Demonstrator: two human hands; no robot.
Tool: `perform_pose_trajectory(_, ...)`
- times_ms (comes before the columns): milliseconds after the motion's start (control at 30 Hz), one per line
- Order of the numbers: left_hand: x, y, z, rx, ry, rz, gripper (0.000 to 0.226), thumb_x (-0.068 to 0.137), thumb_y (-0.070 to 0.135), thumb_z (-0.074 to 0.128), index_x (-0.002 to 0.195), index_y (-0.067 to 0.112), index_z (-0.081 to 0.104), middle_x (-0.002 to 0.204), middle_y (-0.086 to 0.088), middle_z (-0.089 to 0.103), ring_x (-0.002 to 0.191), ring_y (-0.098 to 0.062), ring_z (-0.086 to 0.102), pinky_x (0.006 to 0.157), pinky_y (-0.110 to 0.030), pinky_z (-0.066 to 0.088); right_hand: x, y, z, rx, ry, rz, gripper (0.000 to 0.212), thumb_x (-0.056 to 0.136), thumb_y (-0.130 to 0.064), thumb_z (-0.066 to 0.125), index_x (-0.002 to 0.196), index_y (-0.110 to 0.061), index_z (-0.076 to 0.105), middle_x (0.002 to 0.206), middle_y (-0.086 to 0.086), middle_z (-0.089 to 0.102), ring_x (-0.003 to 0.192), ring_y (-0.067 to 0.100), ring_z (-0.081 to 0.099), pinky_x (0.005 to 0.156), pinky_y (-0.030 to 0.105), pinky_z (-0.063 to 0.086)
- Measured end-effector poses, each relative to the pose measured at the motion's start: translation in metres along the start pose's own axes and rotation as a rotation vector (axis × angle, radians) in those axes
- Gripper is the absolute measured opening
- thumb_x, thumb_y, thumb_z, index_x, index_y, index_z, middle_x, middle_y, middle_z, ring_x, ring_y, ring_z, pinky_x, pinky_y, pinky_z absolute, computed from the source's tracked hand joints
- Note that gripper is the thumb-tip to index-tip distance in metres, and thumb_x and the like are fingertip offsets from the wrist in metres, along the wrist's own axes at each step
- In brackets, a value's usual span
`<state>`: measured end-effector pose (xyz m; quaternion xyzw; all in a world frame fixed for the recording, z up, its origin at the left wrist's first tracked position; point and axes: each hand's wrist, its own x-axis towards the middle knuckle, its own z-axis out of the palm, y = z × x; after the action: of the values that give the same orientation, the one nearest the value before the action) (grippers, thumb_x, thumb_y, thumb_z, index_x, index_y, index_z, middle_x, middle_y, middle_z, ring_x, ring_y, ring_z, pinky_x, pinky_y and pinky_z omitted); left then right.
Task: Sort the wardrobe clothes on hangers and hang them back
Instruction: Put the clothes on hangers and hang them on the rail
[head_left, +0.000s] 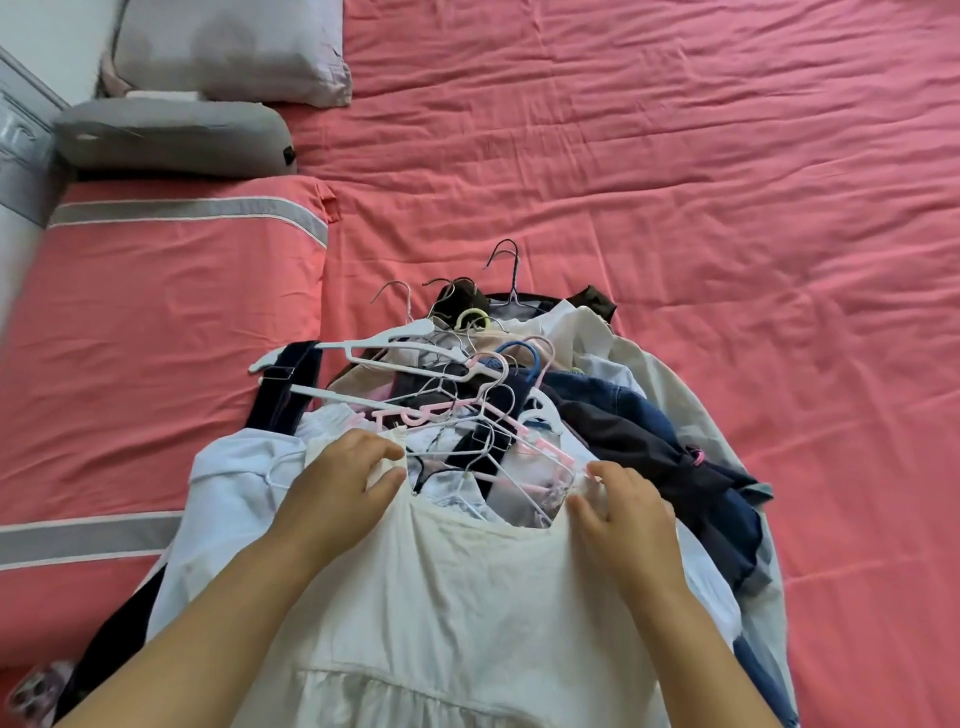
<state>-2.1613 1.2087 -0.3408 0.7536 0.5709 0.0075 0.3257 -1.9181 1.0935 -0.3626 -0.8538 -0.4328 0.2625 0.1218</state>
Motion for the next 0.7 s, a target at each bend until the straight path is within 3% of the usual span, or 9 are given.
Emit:
perform_pose_trajectory(133, 0.005, -0.004, 0.002, 0.024, 0.02, 0.019, 0.026, 0.09, 0.026, 0.06, 0.116, 0.02, 0.062, 0.124, 0.008, 0.051, 0.123, -0.015, 0.044, 0.095, -0.028, 0.036, 0.002, 0.001, 0.001, 0.085, 0.055, -0.003, 0.031, 0.087, -0.021, 0.061, 0.117, -0.017, 0.06, 0.101, 0.002, 0.058, 0.103, 0.026, 0.05, 0.082, 0.034, 0.027)
perform_pose_trajectory(233, 0.003, -0.005, -0.009, 0.065, 0.078, 0.034, 0.056, 0.084, 0.05, 0.05, 0.129, 0.017, 0.054, 0.139, -0.002, 0.047, 0.132, -0.021, 0.038, 0.107, -0.034, 0.029, -0.002, -0.002, -0.008, 0.142, 0.123, -0.077, 0.024, 0.084, -0.015, 0.064, 0.107, -0.019, 0.061, 0.094, -0.002, 0.059, 0.097, 0.024, 0.052, 0.076, 0.031, 0.024)
perform_pose_trajectory(333, 0.0, -0.006, -0.024, 0.09, 0.172, 0.045, 0.081, 0.074, 0.066, 0.029, 0.134, 0.015, 0.05, 0.138, -0.004, 0.05, 0.129, -0.024, 0.043, 0.108, -0.042, 0.03, -0.009, -0.009, -0.024, 0.201, 0.183, -0.19, 0.02, 0.08, -0.007, 0.068, 0.089, -0.021, 0.057, 0.086, -0.004, 0.059, 0.087, 0.023, 0.055, 0.074, 0.037, 0.035)
perform_pose_trajectory(533, -0.031, -0.008, -0.068, 0.092, 0.316, 0.024, 0.078, 0.074, 0.071, 0.028, 0.128, 0.023, 0.056, 0.129, -0.001, 0.058, 0.125, -0.022, 0.048, 0.112, -0.046, 0.012, -0.027, -0.04, -0.053, 0.297, 0.243, -0.372, 0.024, 0.081, -0.011, 0.066, 0.086, -0.029, 0.051, 0.084, -0.012, 0.057, 0.084, 0.019, 0.056, 0.075, 0.047, 0.046)
perform_pose_trajectory(700, -0.092, -0.032, -0.114, 0.062, 0.475, 0.02, 0.085, 0.075, 0.084, 0.024, 0.118, 0.021, 0.062, 0.117, 0.002, 0.064, 0.11, -0.022, 0.058, 0.109, -0.055, 0.019, -0.053, -0.093, -0.063, 0.322, 0.257, -0.539, 0.012, 0.078, -0.02, 0.062, 0.088, -0.025, 0.056, 0.08, -0.011, 0.056, 0.08, 0.021, 0.058, 0.071, 0.045, 0.047)
